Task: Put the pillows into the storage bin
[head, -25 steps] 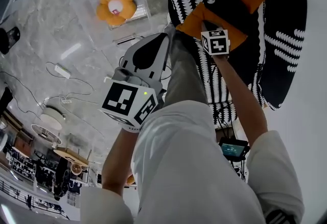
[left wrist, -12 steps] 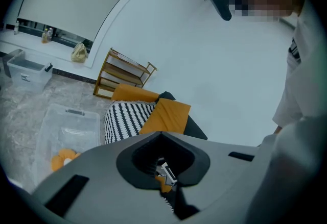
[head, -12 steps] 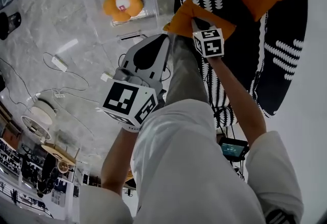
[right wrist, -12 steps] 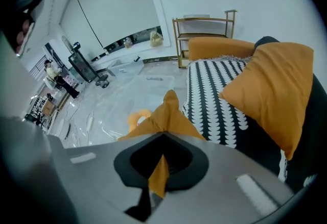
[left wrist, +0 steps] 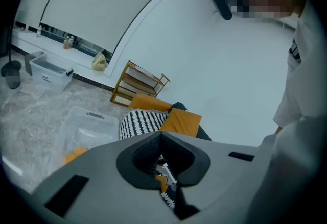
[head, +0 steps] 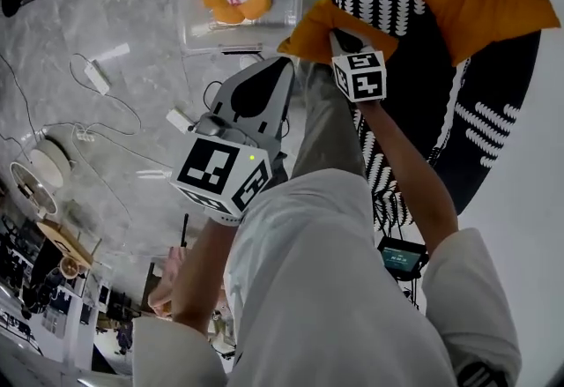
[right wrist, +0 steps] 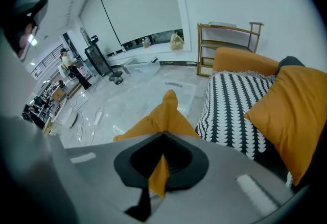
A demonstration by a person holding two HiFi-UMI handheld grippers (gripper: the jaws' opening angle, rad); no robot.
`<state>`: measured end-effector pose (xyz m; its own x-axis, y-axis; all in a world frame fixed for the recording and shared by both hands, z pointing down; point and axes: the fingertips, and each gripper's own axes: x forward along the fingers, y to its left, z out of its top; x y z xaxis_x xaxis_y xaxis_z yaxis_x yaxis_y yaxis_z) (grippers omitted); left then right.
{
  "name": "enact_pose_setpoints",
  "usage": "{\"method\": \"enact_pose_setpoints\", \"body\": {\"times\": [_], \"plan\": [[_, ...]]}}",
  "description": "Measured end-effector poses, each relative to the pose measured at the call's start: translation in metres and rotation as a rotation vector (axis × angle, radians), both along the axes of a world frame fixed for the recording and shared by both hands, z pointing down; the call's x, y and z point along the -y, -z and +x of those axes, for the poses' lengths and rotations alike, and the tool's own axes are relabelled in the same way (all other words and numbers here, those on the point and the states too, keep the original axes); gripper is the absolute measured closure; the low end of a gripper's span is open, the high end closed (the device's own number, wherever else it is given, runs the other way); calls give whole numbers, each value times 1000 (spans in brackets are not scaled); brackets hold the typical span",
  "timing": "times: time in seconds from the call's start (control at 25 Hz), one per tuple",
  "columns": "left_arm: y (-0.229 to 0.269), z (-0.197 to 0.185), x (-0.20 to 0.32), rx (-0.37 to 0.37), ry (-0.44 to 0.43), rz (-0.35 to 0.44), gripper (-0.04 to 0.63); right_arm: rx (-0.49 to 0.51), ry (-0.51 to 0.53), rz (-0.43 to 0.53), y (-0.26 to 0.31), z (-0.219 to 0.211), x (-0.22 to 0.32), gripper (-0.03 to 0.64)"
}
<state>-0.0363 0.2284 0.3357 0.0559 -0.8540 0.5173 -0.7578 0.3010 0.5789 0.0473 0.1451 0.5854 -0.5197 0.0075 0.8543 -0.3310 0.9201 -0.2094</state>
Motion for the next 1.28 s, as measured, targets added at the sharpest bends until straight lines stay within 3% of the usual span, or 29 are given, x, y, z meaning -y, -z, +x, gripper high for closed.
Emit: {"method": "enact_pose_setpoints", "body": {"times": [0.28,0.52,0.84,1.08,1.28], "plan": [[-5,-31,-43,-5,123,-4,588,38,86,-13,9,-43,-30,603],[0,-42,-70,-14,172,-2,588,88,136,-21,21,-84,-59,604],[-5,-70,-103,-17,268,-8,588,119,278,-60,22,-130,-105,604],[-9,-88,-127,-33,333,-13,588,52,352,-80,-6,-138,-136,603],[-21,-94,-141,-39,370,-22,588,-98,359,-102,-60,-102,-140,603]]}}
